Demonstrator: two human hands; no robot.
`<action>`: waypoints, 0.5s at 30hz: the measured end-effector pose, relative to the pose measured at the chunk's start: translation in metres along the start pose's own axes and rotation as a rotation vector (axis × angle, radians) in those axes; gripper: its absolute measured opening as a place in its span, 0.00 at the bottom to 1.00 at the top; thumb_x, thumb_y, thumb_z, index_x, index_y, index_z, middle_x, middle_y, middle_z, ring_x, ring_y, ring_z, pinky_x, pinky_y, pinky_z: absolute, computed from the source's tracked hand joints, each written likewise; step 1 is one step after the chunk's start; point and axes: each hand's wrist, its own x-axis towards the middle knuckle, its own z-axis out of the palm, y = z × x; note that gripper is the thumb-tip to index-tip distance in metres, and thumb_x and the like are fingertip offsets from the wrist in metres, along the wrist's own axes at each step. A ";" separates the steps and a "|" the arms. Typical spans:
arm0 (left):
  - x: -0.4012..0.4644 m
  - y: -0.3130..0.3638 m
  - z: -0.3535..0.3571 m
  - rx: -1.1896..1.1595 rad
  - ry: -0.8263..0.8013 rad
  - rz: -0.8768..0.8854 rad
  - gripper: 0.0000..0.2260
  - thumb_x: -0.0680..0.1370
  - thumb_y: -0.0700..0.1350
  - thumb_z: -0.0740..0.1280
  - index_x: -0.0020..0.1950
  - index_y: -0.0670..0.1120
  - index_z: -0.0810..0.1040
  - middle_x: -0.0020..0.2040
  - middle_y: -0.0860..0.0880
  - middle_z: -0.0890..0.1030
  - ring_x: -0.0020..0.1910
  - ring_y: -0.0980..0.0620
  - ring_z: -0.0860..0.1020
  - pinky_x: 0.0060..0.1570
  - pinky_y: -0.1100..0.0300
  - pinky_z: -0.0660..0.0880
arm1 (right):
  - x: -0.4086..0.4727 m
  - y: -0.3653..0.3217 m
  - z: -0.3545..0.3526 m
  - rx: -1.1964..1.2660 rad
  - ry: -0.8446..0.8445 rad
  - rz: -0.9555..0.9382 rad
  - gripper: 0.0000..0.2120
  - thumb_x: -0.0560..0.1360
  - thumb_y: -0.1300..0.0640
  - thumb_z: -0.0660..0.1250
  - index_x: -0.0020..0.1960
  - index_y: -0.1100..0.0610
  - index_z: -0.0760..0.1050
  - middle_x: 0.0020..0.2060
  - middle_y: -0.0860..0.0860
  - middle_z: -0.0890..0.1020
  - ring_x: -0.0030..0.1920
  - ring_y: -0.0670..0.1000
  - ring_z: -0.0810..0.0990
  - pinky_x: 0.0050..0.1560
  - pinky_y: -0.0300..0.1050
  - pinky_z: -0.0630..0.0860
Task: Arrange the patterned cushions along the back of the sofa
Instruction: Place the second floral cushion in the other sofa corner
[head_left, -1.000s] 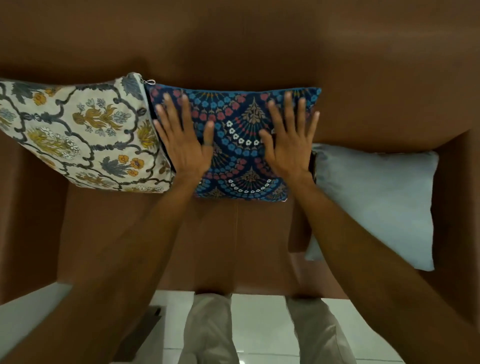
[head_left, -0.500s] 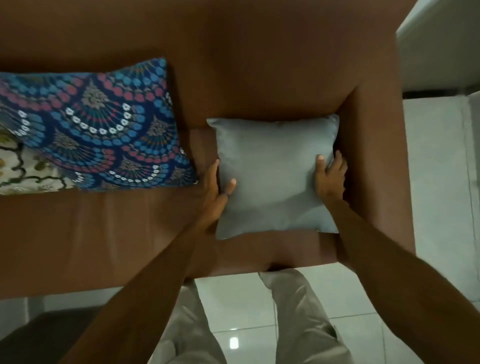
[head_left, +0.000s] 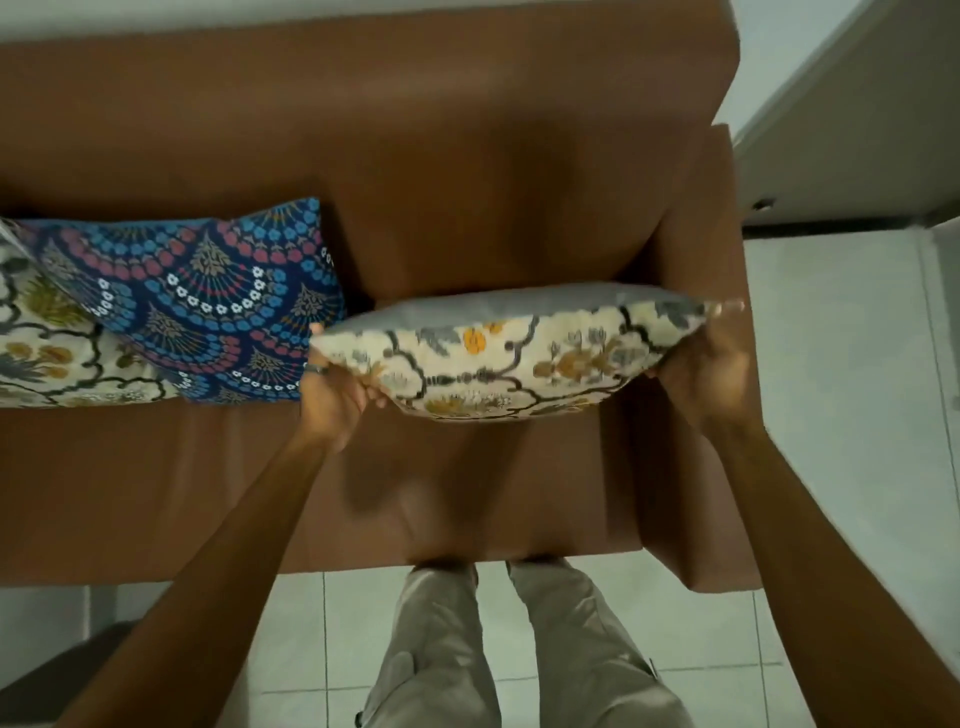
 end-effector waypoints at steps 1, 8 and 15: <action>0.000 0.008 0.008 -0.028 -0.058 0.042 0.30 0.84 0.67 0.50 0.47 0.45 0.79 0.30 0.49 0.81 0.31 0.50 0.80 0.32 0.60 0.78 | 0.003 -0.007 0.006 0.015 0.000 -0.039 0.33 0.90 0.48 0.43 0.51 0.41 0.88 0.45 0.40 0.89 0.43 0.40 0.86 0.38 0.35 0.80; 0.053 0.034 0.048 -0.148 0.023 0.261 0.27 0.88 0.61 0.46 0.63 0.44 0.77 0.43 0.48 0.84 0.34 0.51 0.81 0.35 0.57 0.79 | 0.085 -0.009 0.029 -0.065 0.224 -0.209 0.33 0.86 0.35 0.54 0.71 0.60 0.79 0.60 0.53 0.87 0.57 0.49 0.86 0.54 0.45 0.83; 0.039 -0.035 0.125 0.804 0.470 0.987 0.26 0.86 0.56 0.60 0.79 0.41 0.67 0.79 0.34 0.67 0.79 0.40 0.68 0.78 0.43 0.68 | 0.085 0.066 0.063 -1.215 0.316 -1.008 0.28 0.85 0.46 0.60 0.82 0.55 0.63 0.81 0.62 0.68 0.84 0.61 0.58 0.79 0.70 0.64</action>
